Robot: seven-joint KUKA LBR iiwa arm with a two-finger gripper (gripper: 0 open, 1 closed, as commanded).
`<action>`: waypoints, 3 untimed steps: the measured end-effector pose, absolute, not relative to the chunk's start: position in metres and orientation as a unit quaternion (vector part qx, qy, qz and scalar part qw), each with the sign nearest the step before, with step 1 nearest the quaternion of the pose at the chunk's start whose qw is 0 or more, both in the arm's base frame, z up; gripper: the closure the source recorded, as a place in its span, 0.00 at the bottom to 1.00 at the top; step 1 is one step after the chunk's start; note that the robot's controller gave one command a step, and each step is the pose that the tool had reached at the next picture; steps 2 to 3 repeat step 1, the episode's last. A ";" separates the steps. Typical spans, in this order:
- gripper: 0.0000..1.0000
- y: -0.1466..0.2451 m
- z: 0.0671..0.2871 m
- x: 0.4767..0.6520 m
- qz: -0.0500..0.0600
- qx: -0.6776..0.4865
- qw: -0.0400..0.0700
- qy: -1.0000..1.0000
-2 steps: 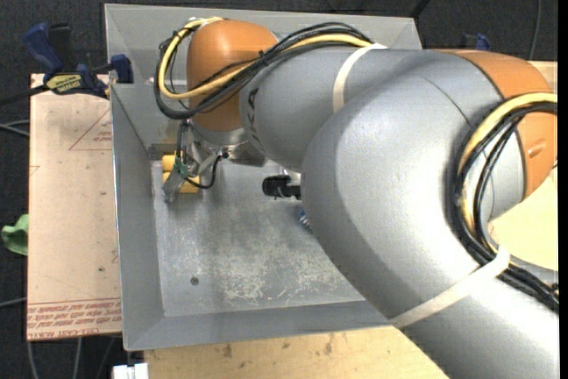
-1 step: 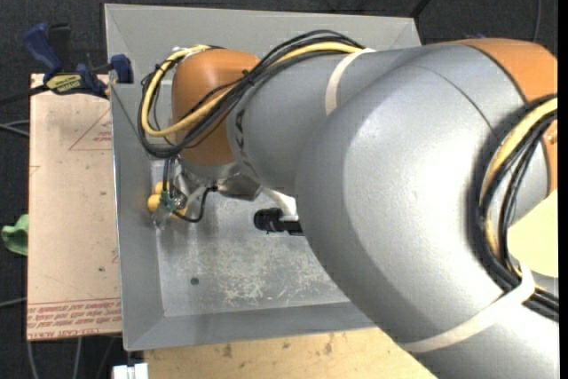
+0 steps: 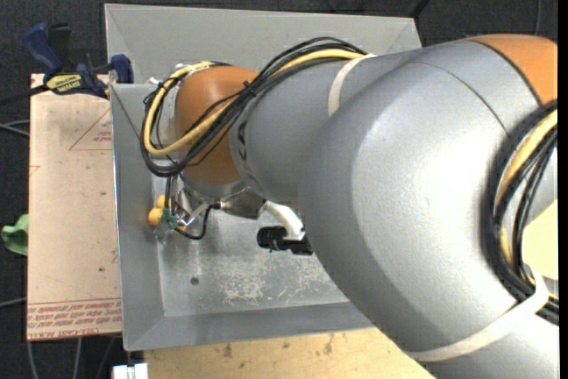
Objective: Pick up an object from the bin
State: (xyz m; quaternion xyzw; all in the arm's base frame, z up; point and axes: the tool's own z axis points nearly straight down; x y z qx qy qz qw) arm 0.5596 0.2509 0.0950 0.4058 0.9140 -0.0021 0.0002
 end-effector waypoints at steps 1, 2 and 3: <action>1.00 0.252 0.210 0.555 0.003 0.399 0.002 0.917; 1.00 0.252 0.210 0.555 0.003 0.399 0.002 0.917; 1.00 0.252 0.210 0.555 0.003 0.399 0.002 0.917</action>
Offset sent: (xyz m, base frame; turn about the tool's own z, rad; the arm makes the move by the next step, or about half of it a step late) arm -0.0058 0.0006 0.1108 -0.0120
